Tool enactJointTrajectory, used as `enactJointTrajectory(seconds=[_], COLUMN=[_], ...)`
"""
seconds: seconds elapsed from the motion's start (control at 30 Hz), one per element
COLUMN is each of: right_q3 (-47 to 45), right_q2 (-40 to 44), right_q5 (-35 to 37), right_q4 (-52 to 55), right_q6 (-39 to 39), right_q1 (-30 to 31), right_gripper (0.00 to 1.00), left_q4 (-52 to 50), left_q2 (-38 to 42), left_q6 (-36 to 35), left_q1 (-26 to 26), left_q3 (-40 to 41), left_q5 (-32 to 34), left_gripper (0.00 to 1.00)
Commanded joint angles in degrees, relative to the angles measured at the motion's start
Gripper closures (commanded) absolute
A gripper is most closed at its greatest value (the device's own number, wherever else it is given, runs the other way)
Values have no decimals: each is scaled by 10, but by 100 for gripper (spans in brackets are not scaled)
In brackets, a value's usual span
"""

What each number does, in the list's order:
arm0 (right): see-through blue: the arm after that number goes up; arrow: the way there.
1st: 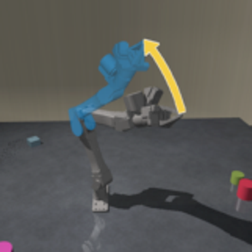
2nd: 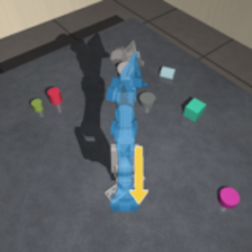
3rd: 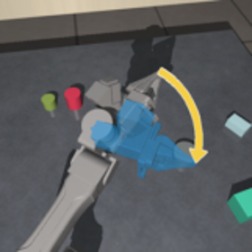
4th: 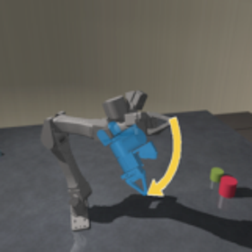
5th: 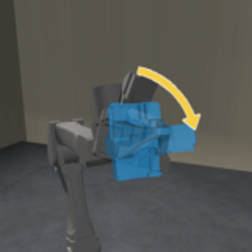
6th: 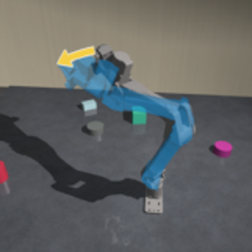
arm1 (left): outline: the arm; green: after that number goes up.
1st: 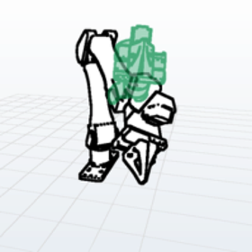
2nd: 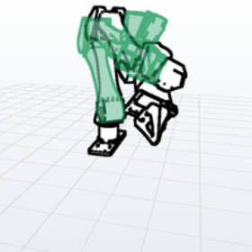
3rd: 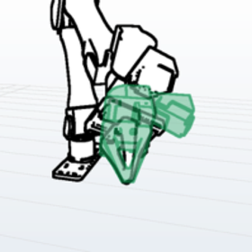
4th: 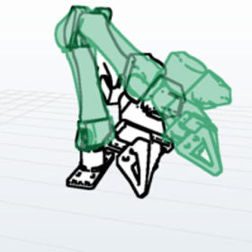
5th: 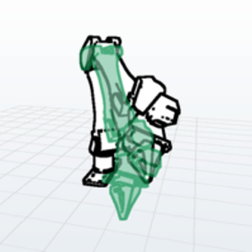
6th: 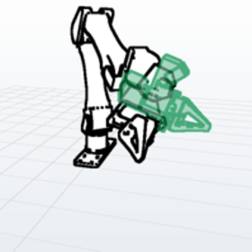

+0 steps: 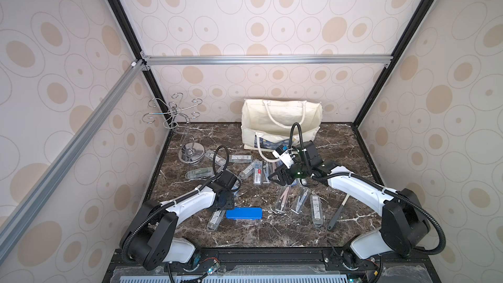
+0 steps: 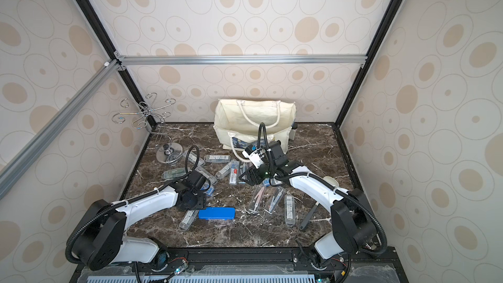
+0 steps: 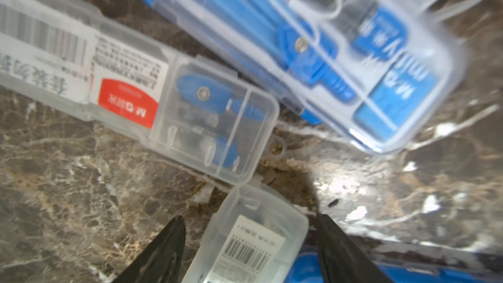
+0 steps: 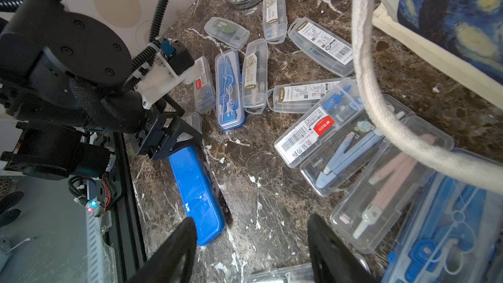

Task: Put the compass set into the canvas bag
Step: Pick up the compass set at the center of the board.

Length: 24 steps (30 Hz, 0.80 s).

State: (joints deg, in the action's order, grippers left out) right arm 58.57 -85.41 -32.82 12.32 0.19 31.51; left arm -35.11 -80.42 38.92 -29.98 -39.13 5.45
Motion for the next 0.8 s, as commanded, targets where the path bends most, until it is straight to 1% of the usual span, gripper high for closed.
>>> enactJointTrajectory(seconds=[0.0, 0.13, 0.33, 0.5, 0.77], right_q3=[-8, -9, -9, -12, -13], right_q2=[-5, -4, -3, 6, 6], right_q5=[-7, -3, -5, -2, -8], right_q4=[-6, -6, -9, -8, -15], right_q6=[-2, 0, -3, -2, -8], right_q1=[4, 3, 4, 4, 4], right_gripper=[33, 33, 33, 33, 33], left_q4=[-83, -104, -65, -40, -14], left_q2=[-21, -28, -44, -50, -42], left_q6=[-30, -47, -55, -53, -46], left_q1=[-3, -2, -3, -2, -2], left_q3=[-32, -44, -34, -23, -11], left_q5=[15, 24, -4, -20, -27], left_gripper=[26, 27, 30, 35, 48])
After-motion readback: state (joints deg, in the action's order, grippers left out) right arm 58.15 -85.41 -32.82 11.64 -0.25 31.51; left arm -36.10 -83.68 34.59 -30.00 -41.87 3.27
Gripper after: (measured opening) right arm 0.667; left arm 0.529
